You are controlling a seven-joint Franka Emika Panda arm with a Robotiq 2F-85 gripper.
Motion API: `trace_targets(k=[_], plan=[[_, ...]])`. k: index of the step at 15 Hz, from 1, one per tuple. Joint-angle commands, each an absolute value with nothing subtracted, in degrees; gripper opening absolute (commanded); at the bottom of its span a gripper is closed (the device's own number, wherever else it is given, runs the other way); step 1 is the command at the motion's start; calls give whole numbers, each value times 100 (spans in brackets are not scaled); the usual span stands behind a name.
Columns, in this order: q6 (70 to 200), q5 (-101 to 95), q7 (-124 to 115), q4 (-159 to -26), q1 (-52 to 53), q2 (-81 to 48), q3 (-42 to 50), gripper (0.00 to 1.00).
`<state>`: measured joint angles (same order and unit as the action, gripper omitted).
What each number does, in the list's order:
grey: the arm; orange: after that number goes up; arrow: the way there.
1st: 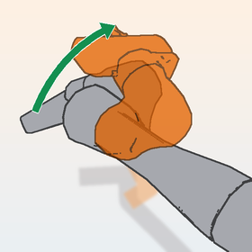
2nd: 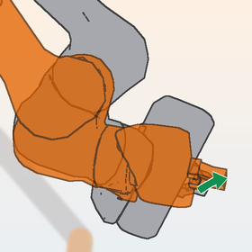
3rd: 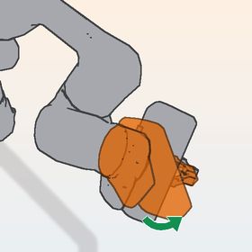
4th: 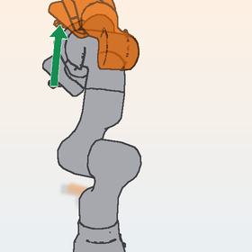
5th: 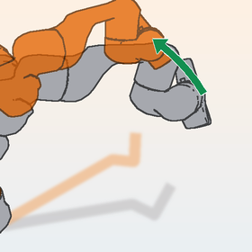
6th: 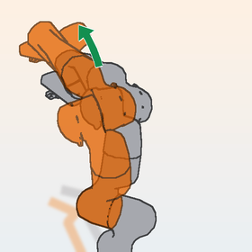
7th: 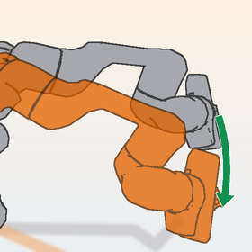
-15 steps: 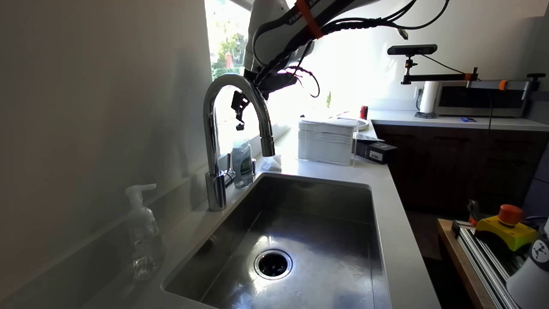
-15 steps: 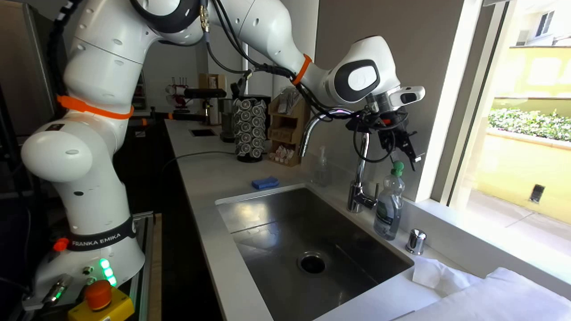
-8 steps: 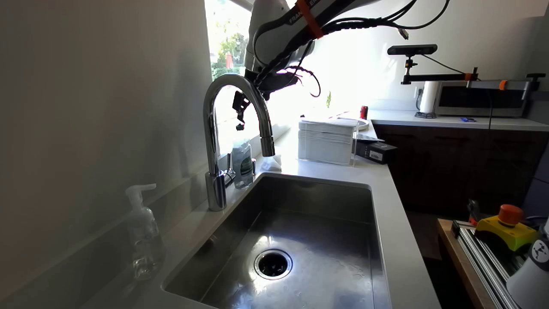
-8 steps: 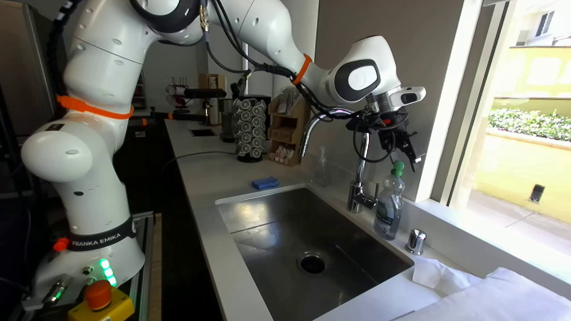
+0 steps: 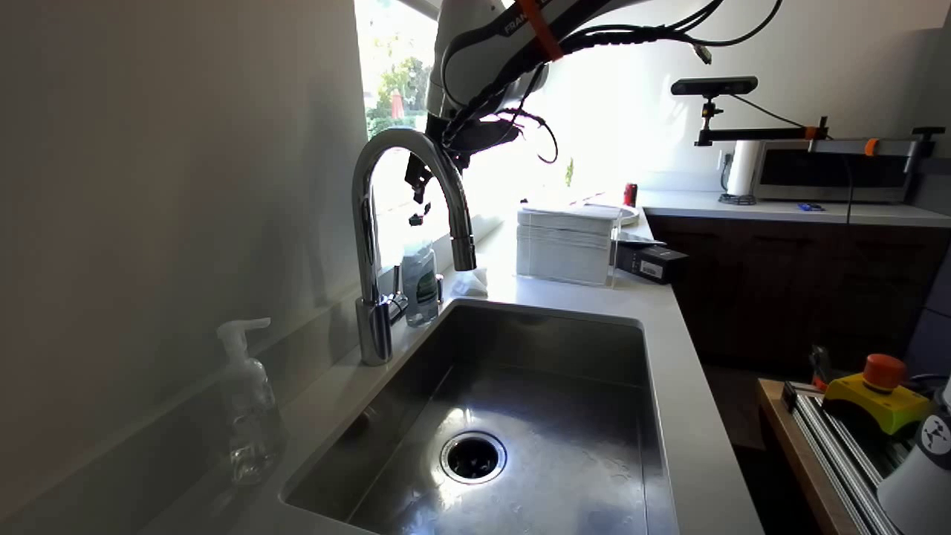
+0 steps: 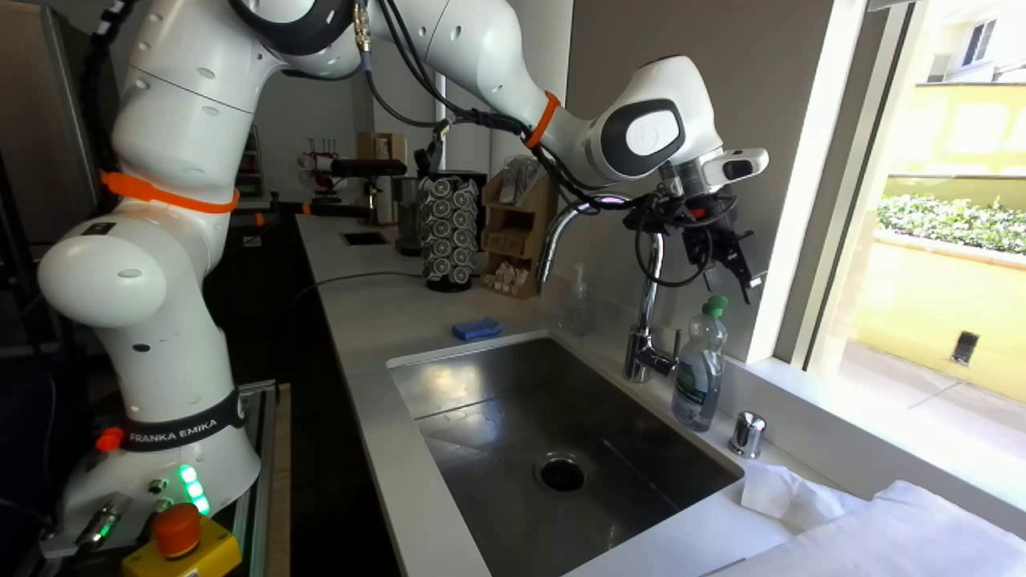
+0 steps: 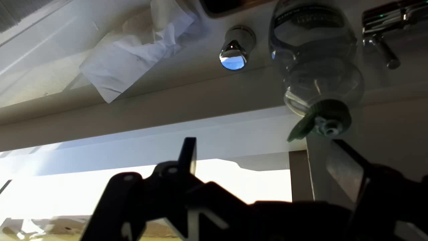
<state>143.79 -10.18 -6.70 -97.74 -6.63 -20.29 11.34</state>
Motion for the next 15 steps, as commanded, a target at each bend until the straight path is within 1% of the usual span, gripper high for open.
trace_targets(k=[1, 6, 12, 13, 15], plan=[[14249, -1078, -736, -9931, -627, -1874, 1146, 100], [14341, -617, -560, -10023, -819, -1807, 997, 100], [14352, 641, -284, -10043, -1196, -1726, 744, 100], [14361, 290, -468, -9818, -1048, -1897, 883, 100], [14361, 454, -401, -9821, -1119, -1889, 859, 100]])
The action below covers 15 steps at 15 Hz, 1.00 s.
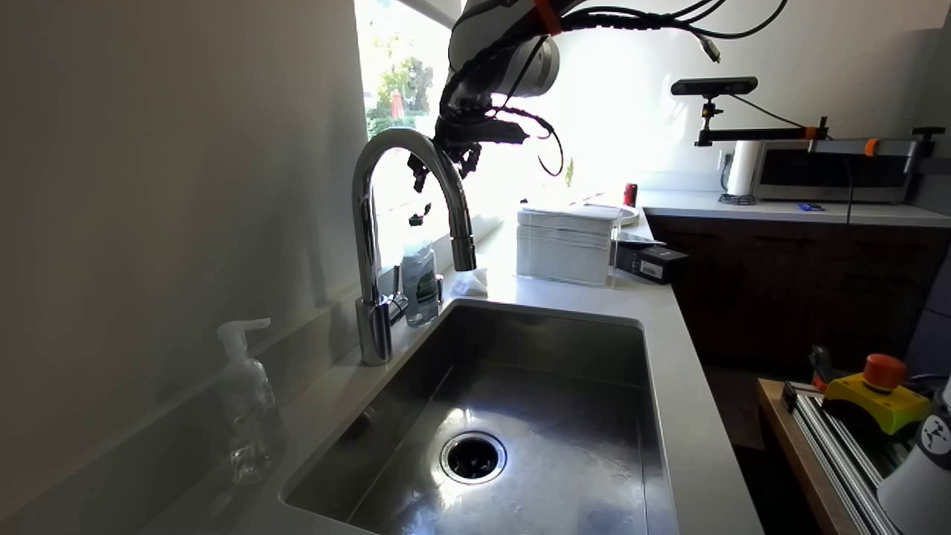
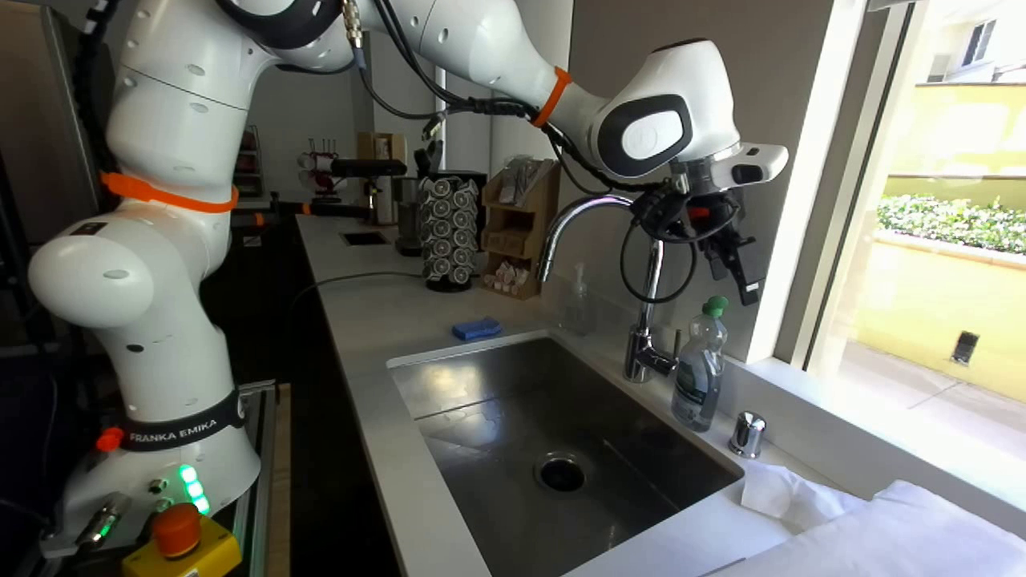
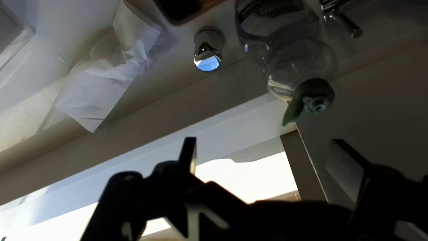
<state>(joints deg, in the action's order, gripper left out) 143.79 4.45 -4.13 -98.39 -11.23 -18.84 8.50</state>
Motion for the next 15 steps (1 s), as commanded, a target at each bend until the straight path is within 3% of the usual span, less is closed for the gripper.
trace_targets(k=[1, 6, 15], plan=[[14361, 477, -397, -9824, -1131, -1888, 853, 100], [14587, 421, -1319, -9608, -1053, -2107, 1095, 100], [13642, 950, -2199, -8819, -1271, -2633, 1131, 100]])
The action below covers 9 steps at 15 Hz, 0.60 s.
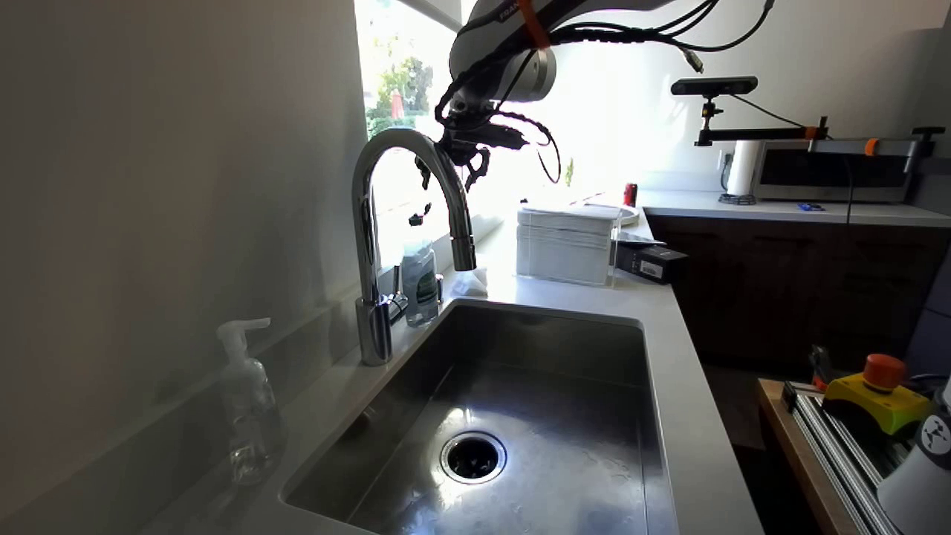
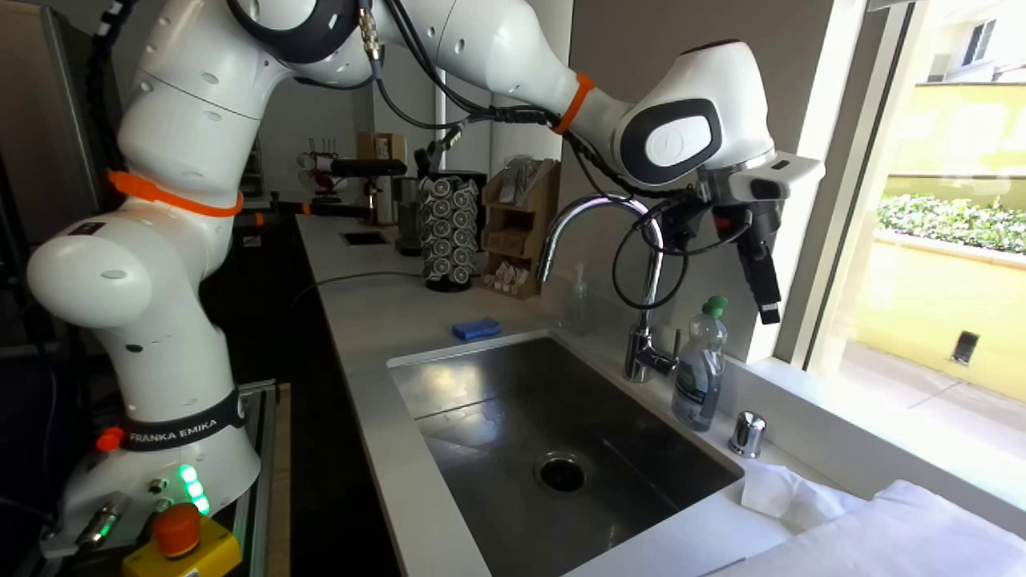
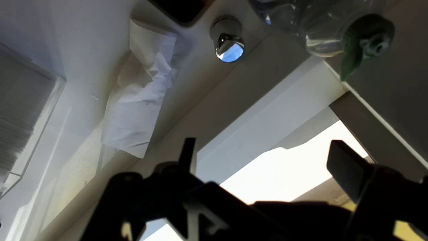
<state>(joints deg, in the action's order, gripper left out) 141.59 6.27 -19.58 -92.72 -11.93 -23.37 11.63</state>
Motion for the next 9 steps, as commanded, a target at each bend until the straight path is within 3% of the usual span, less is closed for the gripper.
trace_targets(k=[1, 9], plan=[[13409, 1081, -2251, -8656, -1320, -2708, 1104, 100], [12626, 1667, -2815, -7837, -1495, -3296, 1071, 100]])
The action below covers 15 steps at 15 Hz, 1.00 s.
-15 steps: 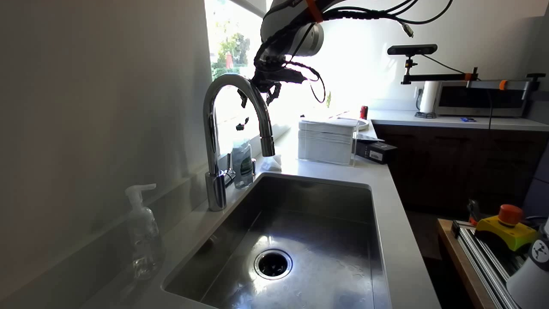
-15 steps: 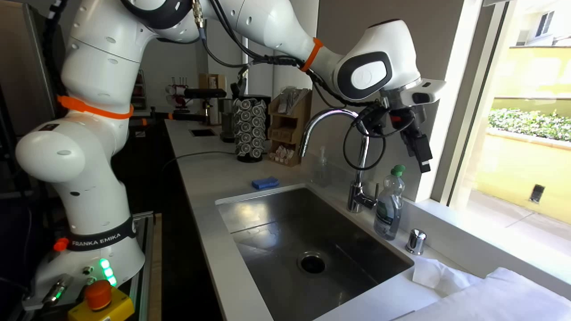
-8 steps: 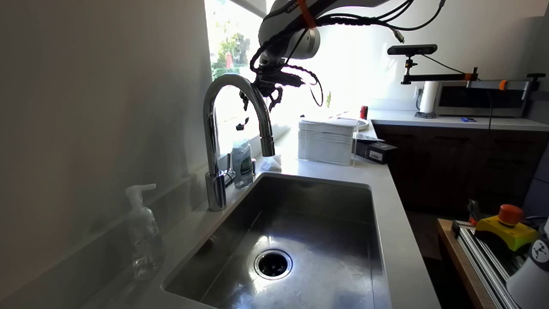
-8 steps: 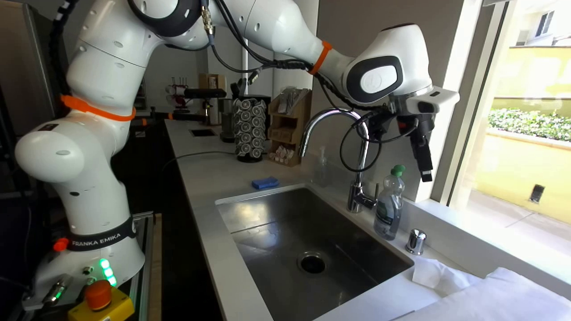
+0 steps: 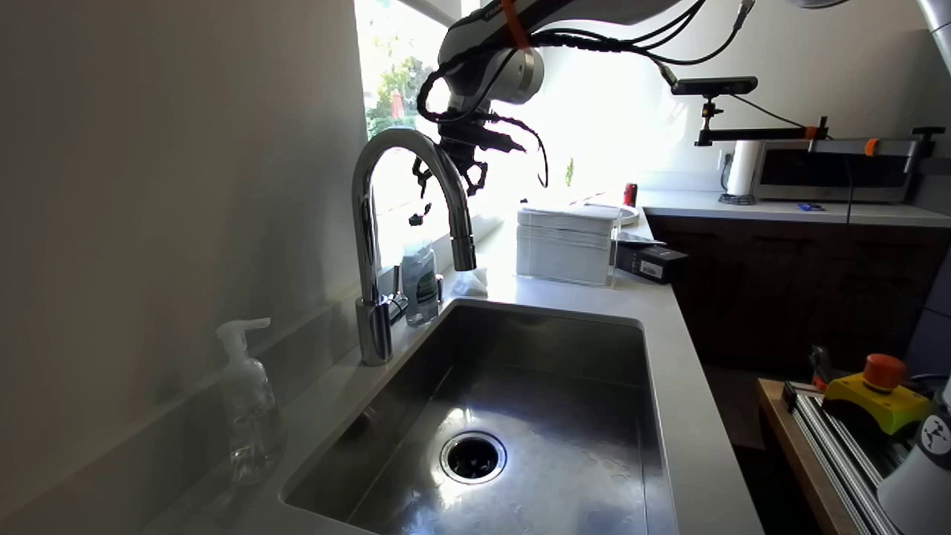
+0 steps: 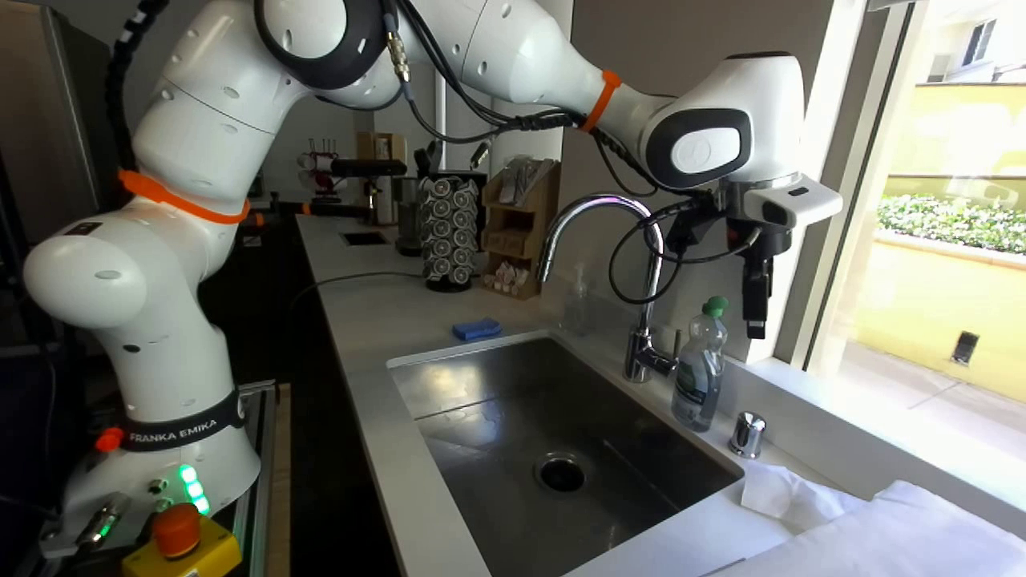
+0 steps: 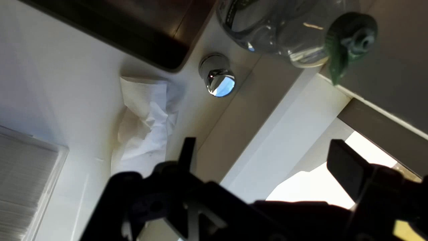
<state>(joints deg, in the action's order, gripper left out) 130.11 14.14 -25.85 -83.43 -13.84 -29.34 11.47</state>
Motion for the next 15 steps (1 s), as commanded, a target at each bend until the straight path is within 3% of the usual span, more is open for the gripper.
trace_targets(k=[1, 15], plan=[[12551, 1729, -2833, -7738, -1523, -3381, 1045, 100], [11353, 2226, -3454, -6490, -1749, -4360, 803, 100]])
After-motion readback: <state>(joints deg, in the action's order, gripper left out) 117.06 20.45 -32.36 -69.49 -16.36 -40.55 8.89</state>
